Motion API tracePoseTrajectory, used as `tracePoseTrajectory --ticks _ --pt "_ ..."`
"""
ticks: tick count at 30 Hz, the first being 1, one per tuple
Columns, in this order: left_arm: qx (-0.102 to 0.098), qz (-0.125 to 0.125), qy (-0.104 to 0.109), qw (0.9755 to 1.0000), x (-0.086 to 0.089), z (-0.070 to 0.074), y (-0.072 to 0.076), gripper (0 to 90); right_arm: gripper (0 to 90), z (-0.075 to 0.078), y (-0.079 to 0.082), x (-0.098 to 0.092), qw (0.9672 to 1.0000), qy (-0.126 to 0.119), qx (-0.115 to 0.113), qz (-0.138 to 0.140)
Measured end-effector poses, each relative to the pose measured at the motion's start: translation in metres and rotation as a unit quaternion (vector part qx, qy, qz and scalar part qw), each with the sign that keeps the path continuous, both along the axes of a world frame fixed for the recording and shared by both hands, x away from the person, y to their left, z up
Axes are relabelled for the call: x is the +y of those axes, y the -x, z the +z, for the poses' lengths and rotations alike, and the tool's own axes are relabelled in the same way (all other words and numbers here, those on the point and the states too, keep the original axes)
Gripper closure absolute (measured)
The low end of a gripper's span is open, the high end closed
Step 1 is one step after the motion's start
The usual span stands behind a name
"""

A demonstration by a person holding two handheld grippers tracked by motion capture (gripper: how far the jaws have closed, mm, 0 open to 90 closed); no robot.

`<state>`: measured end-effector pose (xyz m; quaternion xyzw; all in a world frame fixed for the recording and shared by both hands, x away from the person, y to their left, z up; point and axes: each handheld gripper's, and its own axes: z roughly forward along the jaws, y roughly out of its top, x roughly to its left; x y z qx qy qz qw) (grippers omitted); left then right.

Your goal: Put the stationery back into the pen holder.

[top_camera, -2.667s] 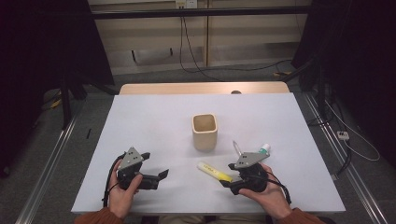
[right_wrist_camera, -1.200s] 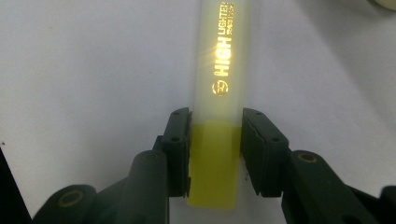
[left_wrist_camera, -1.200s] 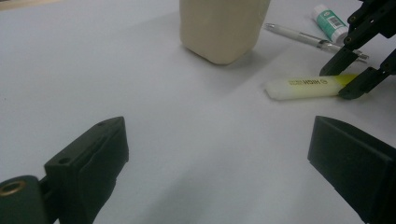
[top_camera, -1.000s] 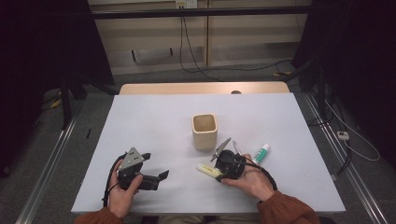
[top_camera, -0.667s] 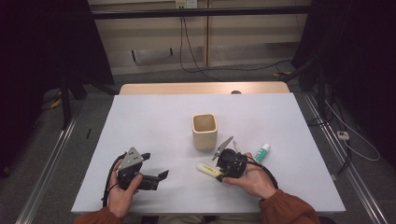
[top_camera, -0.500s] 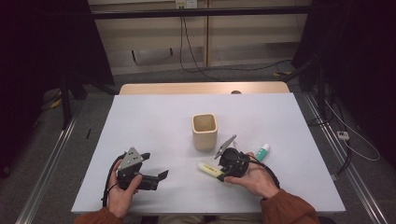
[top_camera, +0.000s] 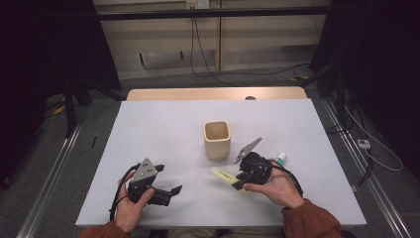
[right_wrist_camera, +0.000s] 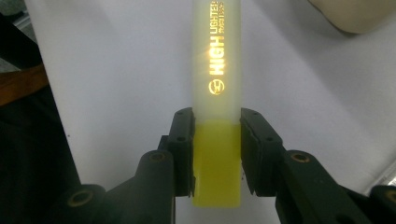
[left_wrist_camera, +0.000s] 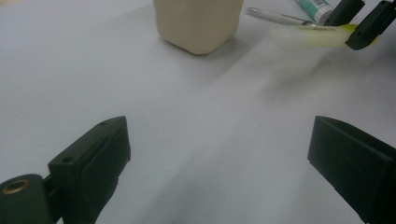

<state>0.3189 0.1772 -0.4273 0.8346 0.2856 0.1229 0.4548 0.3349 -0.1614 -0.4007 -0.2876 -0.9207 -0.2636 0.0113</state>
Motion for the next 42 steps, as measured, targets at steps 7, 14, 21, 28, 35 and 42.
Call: tracePoseTrajectory --ticks 7,14,21,28,35,42 --pt "-0.015 -0.017 0.009 0.9997 -0.005 0.0 0.002 7.2 67.8 0.009 0.002 -0.007 0.9999 -0.01 -0.002 -0.001" --pt "-0.041 -0.048 -0.028 0.9976 -0.016 0.0 0.009 7.0 67.8 0.012 0.004 -0.002 0.9996 -0.015 -0.003 0.024" --pt "-0.097 -0.064 -0.065 0.9911 -0.017 0.005 0.011 6.2 67.8 0.014 0.003 0.011 0.9989 -0.014 -0.002 0.046" --pt "-0.157 -0.075 -0.116 0.9779 -0.029 0.008 0.02 5.2 67.7 0.019 -0.001 0.029 0.9978 -0.014 -0.006 0.064" --pt "-0.237 -0.079 -0.156 0.9557 -0.034 0.009 0.027 6.8 67.7 0.026 -0.011 0.042 0.9965 -0.018 -0.015 0.08" --pt "-0.299 -0.1 -0.221 0.9227 -0.046 0.0 0.033 10.2 67.8 0.025 -0.015 0.05 0.996 -0.016 -0.011 0.087"
